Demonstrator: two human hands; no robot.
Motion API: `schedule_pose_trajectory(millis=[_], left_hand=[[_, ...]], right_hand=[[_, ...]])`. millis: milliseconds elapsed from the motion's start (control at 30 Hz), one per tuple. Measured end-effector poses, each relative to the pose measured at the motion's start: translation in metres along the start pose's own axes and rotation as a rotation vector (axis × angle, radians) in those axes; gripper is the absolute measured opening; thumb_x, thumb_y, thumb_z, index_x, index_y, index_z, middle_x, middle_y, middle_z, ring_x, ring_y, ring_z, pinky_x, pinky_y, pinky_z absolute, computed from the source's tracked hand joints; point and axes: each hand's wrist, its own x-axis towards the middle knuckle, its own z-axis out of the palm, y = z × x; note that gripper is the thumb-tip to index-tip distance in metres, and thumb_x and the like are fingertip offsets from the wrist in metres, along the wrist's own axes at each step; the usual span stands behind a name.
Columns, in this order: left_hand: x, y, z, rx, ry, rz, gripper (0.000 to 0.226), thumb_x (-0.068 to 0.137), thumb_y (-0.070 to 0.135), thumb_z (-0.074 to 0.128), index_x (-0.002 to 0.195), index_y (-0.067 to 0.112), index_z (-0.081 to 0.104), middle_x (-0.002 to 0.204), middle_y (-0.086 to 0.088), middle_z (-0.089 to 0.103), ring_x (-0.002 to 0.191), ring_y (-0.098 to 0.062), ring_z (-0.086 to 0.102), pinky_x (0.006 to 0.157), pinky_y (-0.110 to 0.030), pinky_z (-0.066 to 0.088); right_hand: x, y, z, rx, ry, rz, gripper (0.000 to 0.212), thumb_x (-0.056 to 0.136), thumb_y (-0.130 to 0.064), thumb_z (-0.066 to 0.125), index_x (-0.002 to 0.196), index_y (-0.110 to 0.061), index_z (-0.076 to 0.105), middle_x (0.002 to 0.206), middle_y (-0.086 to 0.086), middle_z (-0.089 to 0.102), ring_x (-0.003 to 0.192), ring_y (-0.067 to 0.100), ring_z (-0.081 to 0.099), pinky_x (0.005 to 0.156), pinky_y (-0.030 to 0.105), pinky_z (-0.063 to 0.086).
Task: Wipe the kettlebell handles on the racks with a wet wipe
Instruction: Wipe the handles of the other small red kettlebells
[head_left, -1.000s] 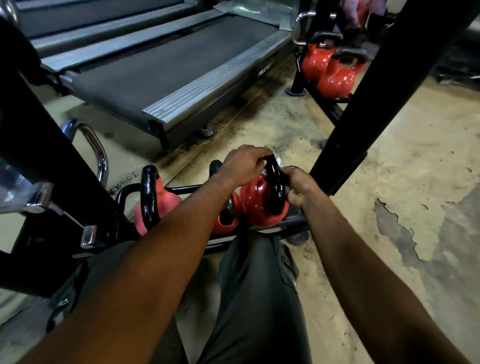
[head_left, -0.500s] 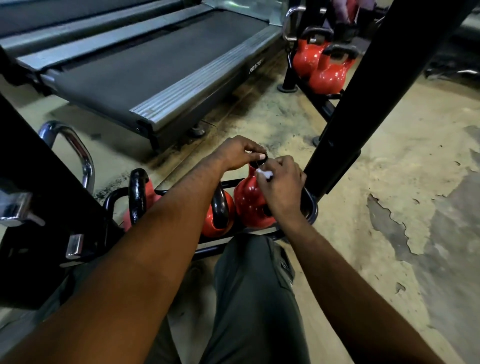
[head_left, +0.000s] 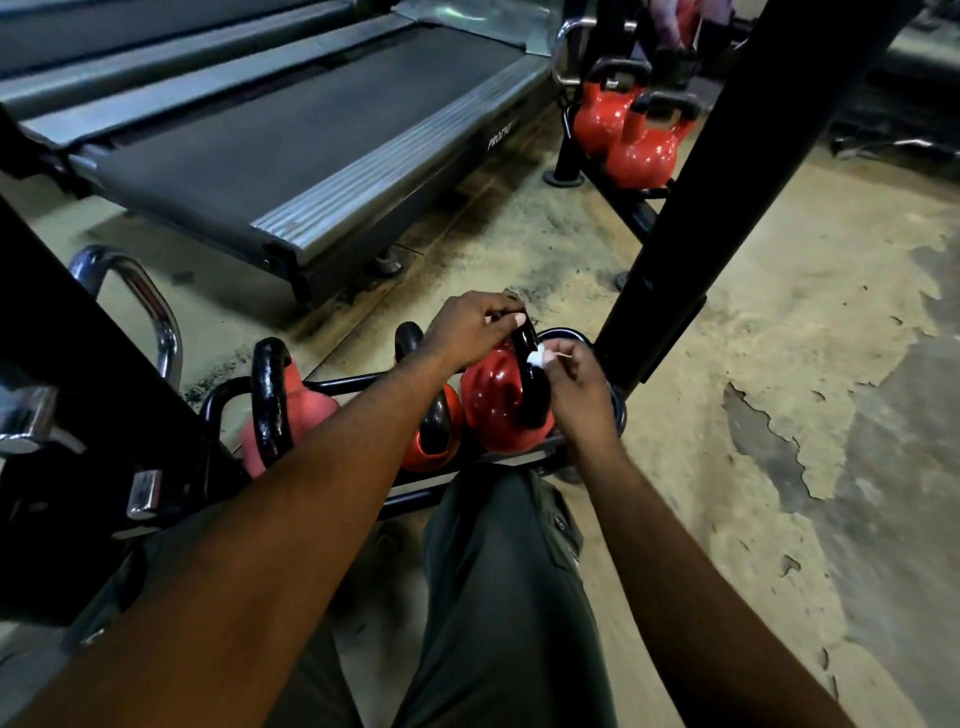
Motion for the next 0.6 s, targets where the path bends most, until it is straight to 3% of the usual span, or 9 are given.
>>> schedule_pose_trajectory(millis=[100,133,233,333,467,533,600], left_hand=[[-0.017,0.000,0.005,-0.090,0.091,0.024,0.022,0.089,0.035,0.070,0.109,0.029,0.076,0.118,0.008,0.071,0.115,-0.001,0.061,0.102,-0.027,0.047],[-0.022,-0.001,0.007,-0.105,0.107,0.027,0.021,0.089,0.035,0.070,0.108,0.031,0.076,0.118,0.008,0.071,0.115,-0.001,0.060,0.102,-0.028,0.048],[-0.030,0.000,0.007,-0.107,0.067,0.054,0.023,0.089,0.032,0.070,0.112,0.034,0.073,0.128,0.006,0.066,0.120,-0.001,0.057,0.102,-0.027,0.046],[-0.031,0.002,0.006,-0.113,0.031,0.075,0.024,0.088,0.030,0.071,0.113,0.033,0.073,0.135,0.006,0.061,0.122,0.000,0.055,0.102,-0.024,0.043],[-0.030,-0.001,0.003,-0.134,0.064,0.058,0.021,0.088,0.029,0.072,0.109,0.032,0.075,0.131,0.008,0.063,0.118,0.003,0.055,0.104,-0.026,0.044],[-0.026,-0.002,0.002,-0.160,0.070,0.043,0.021,0.088,0.027,0.072,0.107,0.032,0.075,0.128,0.006,0.066,0.116,0.000,0.058,0.107,-0.028,0.043],[-0.025,-0.001,0.003,-0.167,0.056,0.027,0.023,0.087,0.023,0.072,0.109,0.030,0.075,0.125,0.005,0.068,0.115,0.000,0.060,0.108,-0.030,0.043]], right_hand=[[0.027,-0.002,0.006,0.235,-0.133,0.389,0.016,0.094,-0.023,0.055,0.088,-0.016,0.068,0.089,0.003,0.071,0.084,0.019,0.065,0.078,0.033,0.051],[0.032,0.001,0.008,0.276,-0.163,0.469,0.020,0.094,-0.022,0.054,0.087,-0.014,0.070,0.089,0.005,0.073,0.085,0.022,0.066,0.082,0.035,0.052],[0.035,0.003,0.005,0.344,-0.204,0.518,0.024,0.096,-0.021,0.051,0.090,-0.012,0.073,0.090,0.007,0.074,0.093,0.026,0.067,0.096,0.042,0.050],[0.019,0.000,-0.012,0.298,-0.181,0.412,0.015,0.094,-0.021,0.057,0.080,-0.019,0.063,0.075,0.001,0.067,0.078,0.022,0.059,0.075,0.036,0.047],[-0.002,0.001,-0.014,0.210,-0.069,0.096,0.016,0.079,-0.019,0.081,0.082,-0.014,0.066,0.086,0.010,0.071,0.079,0.018,0.064,0.078,0.034,0.052],[0.003,-0.006,-0.007,-0.063,0.001,-0.079,0.021,0.073,-0.020,0.084,0.082,-0.016,0.065,0.086,0.003,0.068,0.078,0.012,0.062,0.073,0.026,0.049],[0.008,-0.012,0.003,-0.355,0.080,-0.281,0.020,0.070,-0.023,0.081,0.082,-0.020,0.064,0.091,-0.002,0.059,0.084,0.014,0.060,0.075,0.029,0.048]])
